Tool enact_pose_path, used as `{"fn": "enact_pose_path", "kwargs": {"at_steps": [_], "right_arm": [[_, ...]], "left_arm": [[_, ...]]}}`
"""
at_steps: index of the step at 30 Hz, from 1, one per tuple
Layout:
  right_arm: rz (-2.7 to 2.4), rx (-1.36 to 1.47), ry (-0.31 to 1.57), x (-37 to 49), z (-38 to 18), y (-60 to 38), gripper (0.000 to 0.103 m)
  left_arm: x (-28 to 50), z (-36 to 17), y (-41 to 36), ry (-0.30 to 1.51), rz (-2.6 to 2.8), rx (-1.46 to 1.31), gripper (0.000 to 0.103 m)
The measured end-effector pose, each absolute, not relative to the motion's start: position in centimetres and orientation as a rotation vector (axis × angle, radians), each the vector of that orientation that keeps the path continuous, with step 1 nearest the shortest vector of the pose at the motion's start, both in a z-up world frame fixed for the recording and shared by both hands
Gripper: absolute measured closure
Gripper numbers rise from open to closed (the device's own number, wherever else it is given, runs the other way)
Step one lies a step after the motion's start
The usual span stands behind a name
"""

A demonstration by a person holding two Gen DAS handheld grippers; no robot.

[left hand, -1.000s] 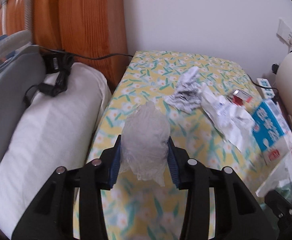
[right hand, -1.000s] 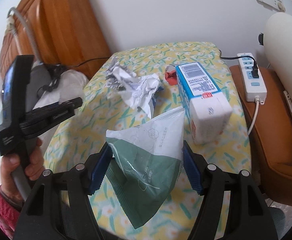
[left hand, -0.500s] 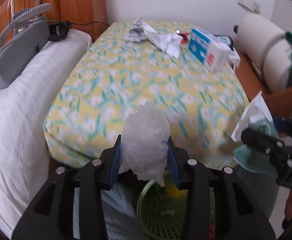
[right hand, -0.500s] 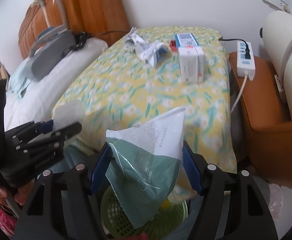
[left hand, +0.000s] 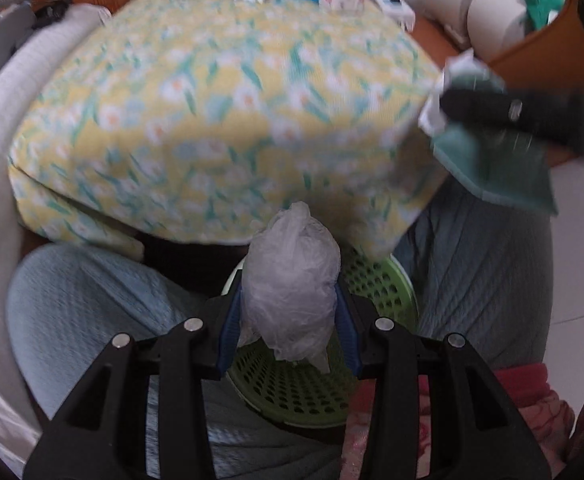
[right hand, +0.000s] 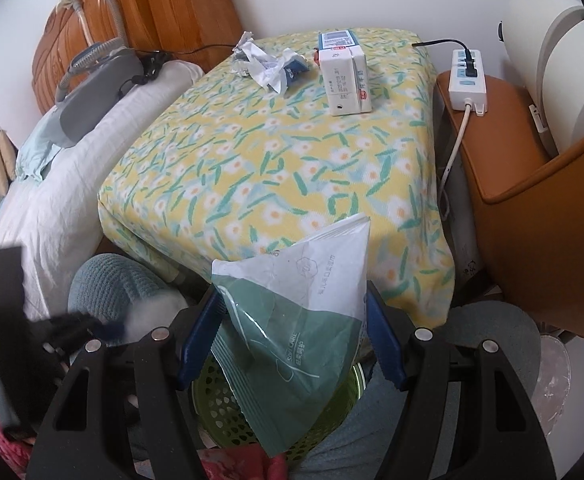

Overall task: Collect trash
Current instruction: 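Lower the clear plastic into the basket and open the left tool while the right holds the bag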

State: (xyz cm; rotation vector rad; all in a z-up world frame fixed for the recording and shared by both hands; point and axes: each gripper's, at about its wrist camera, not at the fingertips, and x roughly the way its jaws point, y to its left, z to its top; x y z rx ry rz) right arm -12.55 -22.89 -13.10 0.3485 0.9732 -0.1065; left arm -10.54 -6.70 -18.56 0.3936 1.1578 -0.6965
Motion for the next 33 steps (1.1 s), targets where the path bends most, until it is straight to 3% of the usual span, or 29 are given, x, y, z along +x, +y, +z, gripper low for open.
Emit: {"fn": "enact_pose_path", "kwargs": {"at_steps": [10, 12, 14, 16, 21, 30, 33], "right_arm": [[-0.082, 0.336, 0.998, -12.1, -13.9, -22.2, 0.034], [-0.081, 0.333, 1.001, -12.0, -14.0, -22.1, 0.034], [-0.08, 0.333, 1.003, -12.0, -14.0, -22.1, 0.034], [-0.079, 0.328, 1.005, -11.9, -14.0, -22.0, 0.034], [-0.077, 0.327, 1.011, -11.8, -14.2, -22.0, 0.034], [-0.069, 0.309, 1.024, -12.2, -14.2, -21.9, 0.034], [-0.053, 0.273, 1.05, -12.7, -14.3, -21.5, 0.034]], "left_arm": [[-10.4, -22.7, -7.1, 1.258, -0.673, 0.439, 0.061], [-10.4, -22.5, -7.2, 1.249, -0.679, 0.443, 0.051], [-10.6, -22.3, -7.2, 1.23, -0.671, 0.459, 0.028], [-10.8, -21.9, -7.3, 1.205, -0.673, 0.469, 0.022], [-11.1, -21.0, -7.6, 1.171, -0.672, 0.483, 0.014], [-9.6, -17.4, -5.8, 1.1, -0.627, 0.385, 0.012], [-8.7, -15.2, -4.7, 1.045, -0.596, 0.359, 0.008]]}}
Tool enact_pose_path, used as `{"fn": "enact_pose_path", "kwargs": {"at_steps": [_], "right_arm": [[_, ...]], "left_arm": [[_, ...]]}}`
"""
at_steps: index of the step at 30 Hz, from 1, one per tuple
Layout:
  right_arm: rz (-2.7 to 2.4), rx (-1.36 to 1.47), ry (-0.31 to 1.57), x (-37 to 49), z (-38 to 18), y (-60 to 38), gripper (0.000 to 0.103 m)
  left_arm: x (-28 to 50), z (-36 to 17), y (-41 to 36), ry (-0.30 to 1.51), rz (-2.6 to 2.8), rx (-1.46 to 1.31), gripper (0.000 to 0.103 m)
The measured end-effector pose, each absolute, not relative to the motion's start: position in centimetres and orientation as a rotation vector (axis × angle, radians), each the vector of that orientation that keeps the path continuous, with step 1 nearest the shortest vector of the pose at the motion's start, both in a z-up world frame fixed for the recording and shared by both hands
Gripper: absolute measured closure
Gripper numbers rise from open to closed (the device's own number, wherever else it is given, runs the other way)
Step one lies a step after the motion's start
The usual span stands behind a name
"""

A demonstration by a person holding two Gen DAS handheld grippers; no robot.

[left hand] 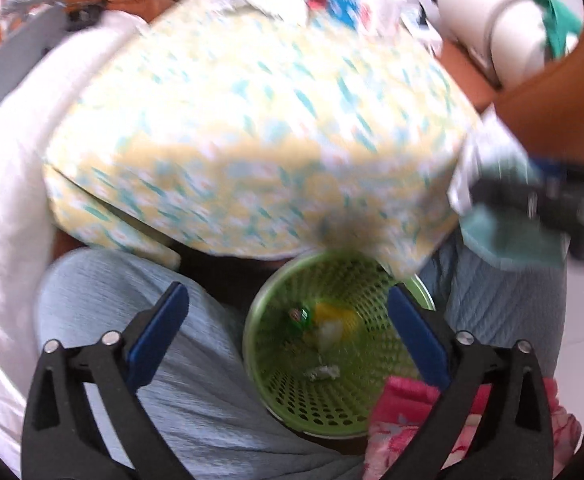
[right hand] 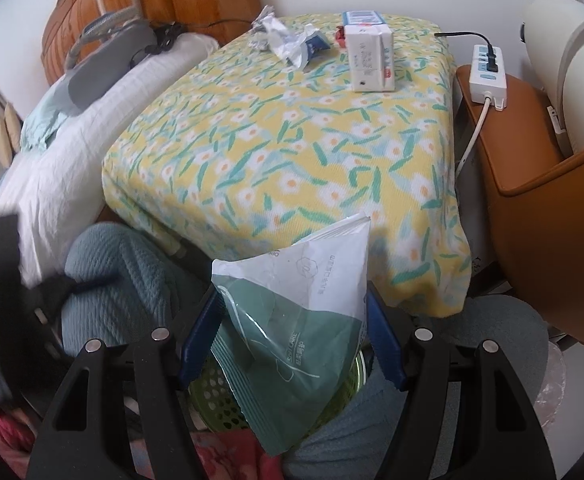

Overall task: Collect trash
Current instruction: 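Lower the clear plastic into the basket and open the left tool while the right holds the bag, then drop the green-and-white bag into the basket with the right tool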

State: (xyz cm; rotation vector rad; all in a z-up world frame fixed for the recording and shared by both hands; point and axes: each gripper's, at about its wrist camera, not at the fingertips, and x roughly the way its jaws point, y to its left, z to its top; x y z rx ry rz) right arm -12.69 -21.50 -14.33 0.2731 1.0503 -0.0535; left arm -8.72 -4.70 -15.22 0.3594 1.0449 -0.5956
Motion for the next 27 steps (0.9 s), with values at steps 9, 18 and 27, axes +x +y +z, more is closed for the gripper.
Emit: {"fn": "enact_pose_path", "kwargs": {"at_steps": [9, 18, 27], "right_arm": [[0.101, 0.214, 1.157, -13.6, -16.9, -18.3, 0.033], [0.19, 0.168, 1.289, -12.0, -23.1, -14.8, 0.029], [0.126, 0.178, 1.269, -11.2, -22.6, -15.7, 0.011]], "left_arm": [[-6.3, -12.0, -1.8, 0.973, -0.49, 0.294, 0.008], [-5.9, -13.5, -0.9, 1.008, -0.464, 0.281, 0.008], [-5.6, -13.6, -0.7, 1.017, -0.458, 0.266, 0.008]]}}
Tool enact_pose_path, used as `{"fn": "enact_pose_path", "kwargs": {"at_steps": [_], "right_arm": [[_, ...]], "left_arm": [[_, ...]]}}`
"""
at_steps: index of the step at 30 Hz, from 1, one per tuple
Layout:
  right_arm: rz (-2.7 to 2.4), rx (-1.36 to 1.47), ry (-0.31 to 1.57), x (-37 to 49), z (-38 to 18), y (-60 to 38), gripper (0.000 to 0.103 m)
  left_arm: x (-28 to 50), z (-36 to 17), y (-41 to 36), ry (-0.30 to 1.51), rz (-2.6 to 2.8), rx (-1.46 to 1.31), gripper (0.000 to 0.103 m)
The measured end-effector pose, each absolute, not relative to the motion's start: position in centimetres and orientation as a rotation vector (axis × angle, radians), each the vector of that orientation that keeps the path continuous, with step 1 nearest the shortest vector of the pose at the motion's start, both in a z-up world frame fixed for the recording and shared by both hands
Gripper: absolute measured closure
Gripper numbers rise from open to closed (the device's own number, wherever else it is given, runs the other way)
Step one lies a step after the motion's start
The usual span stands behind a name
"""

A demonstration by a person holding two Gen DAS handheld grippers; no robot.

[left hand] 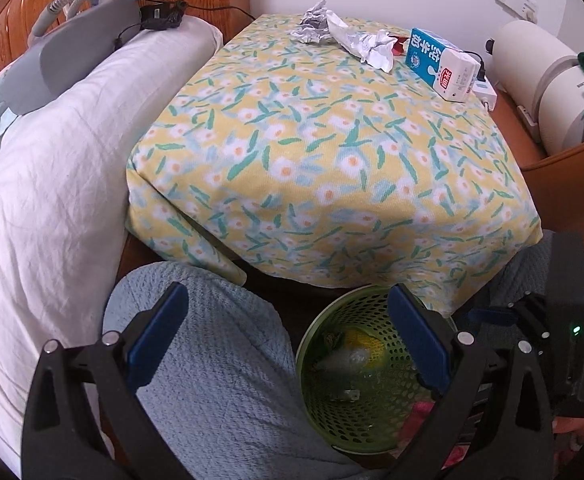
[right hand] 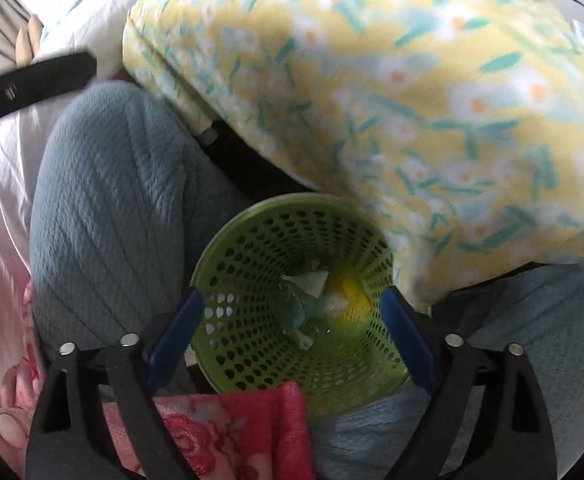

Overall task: Collect trash
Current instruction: 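Drop the green-and-white bag into the basket with the right tool, then reach both open tools toward the crumpled papers on the table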

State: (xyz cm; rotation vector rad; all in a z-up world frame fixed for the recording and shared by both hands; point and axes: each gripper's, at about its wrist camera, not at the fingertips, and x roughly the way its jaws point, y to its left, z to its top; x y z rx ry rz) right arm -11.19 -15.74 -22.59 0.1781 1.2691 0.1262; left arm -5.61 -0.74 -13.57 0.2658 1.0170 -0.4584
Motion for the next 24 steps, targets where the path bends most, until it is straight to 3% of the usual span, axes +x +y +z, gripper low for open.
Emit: {"fn": "enact_pose_path", "kwargs": {"at_steps": [17, 24], "right_arm": [[0.111, 0.179, 1.2, -12.2, -18.0, -16.6, 0.01], [0.089, 0.165, 1.096, -11.8, -13.7, -17.7, 0.01]], "left_arm": [[-5.4, -13.7, -0.8, 1.031, -0.459, 0.264, 0.008], [-3.8, -12.3, -1.9, 0.998, -0.471, 0.257, 0.008]]}}
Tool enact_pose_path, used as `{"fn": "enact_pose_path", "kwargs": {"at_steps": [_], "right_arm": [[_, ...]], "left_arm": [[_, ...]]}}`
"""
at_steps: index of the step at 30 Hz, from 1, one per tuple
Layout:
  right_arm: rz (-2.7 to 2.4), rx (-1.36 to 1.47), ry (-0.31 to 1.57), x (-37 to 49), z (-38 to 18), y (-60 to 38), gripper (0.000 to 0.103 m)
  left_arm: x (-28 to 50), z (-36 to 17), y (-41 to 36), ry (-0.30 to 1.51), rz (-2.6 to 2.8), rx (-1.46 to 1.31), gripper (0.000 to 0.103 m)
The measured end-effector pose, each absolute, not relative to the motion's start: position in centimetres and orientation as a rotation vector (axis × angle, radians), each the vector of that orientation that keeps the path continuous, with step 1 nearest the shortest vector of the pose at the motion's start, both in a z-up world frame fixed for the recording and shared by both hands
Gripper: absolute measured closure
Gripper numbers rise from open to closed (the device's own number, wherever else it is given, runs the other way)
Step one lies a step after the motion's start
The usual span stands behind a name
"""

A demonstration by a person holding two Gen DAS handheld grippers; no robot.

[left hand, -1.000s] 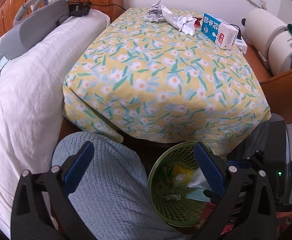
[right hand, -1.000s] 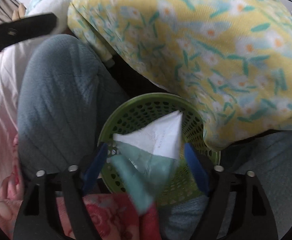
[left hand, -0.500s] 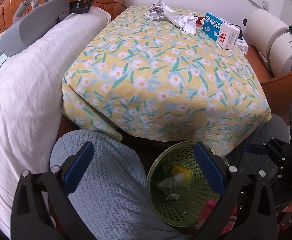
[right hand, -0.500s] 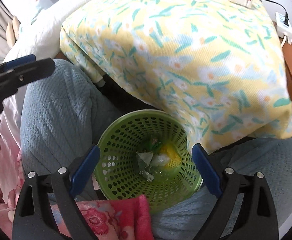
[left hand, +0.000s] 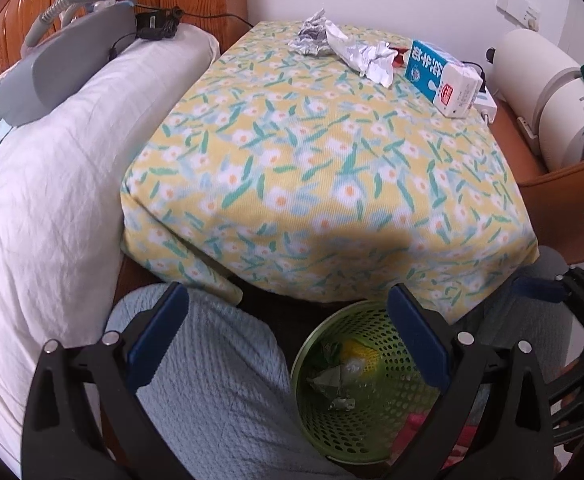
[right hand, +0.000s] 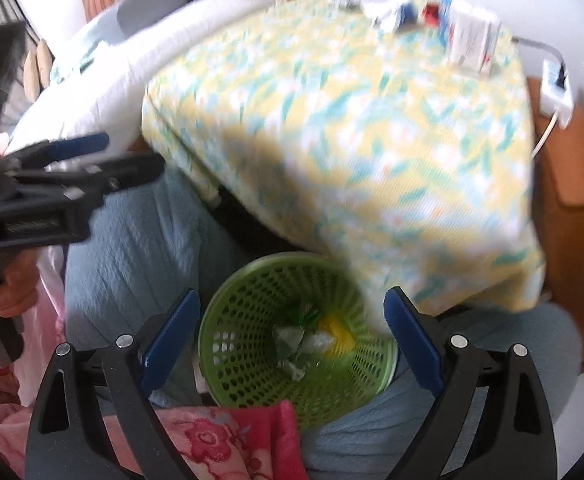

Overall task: Collect trash
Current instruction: 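Reach both open tools toward the crumpled papers on the table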

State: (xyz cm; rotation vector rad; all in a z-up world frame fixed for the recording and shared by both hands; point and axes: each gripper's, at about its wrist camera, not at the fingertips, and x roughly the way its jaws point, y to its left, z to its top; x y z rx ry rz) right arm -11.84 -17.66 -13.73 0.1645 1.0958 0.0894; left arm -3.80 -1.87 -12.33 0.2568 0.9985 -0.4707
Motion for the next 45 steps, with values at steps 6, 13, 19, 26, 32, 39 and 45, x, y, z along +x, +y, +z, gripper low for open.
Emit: {"fn": "enact_pose_path", "kwargs": {"at_steps": [6, 13, 19, 26, 32, 39, 45], "right_arm": [[-0.005, 0.193, 0.961, -9.9, -9.3, -20.8, 0.01], [-0.038, 0.203, 0.822, -4.3, -4.7, -23.4, 0.01], [-0.046, 0.225, 0.826, 3.0, -4.1, -24.6, 0.01], [-0.174, 0.284, 0.94, 10.6, -8.0, -25.0, 0.01], [-0.299, 0.198, 0.967, 13.8, -11.1, -24.2, 0.009], [-0.338, 0.178, 0.958, 16.0, -12.0, -24.6, 0.008], [-0.303, 0.183, 0.948, 15.5, -11.9, -24.2, 0.008]], "left_arm": [[-1.2, -10.7, -3.7, 0.953, -0.475, 0.25, 0.008], [3.1, -8.9, -5.7, 0.91, -0.461, 0.239, 0.008], [6.8, -8.8, -6.4, 0.911, -0.453, 0.229, 0.008], [9.8, -9.8, -6.3, 0.924, -0.427, 0.226, 0.008], [11.3, -10.7, -5.2, 0.939, -0.411, 0.201, 0.008], [12.2, -11.2, -4.9, 0.95, -0.408, 0.188, 0.008], [12.5, -11.5, -4.8, 0.96, -0.406, 0.177, 0.008]]}}
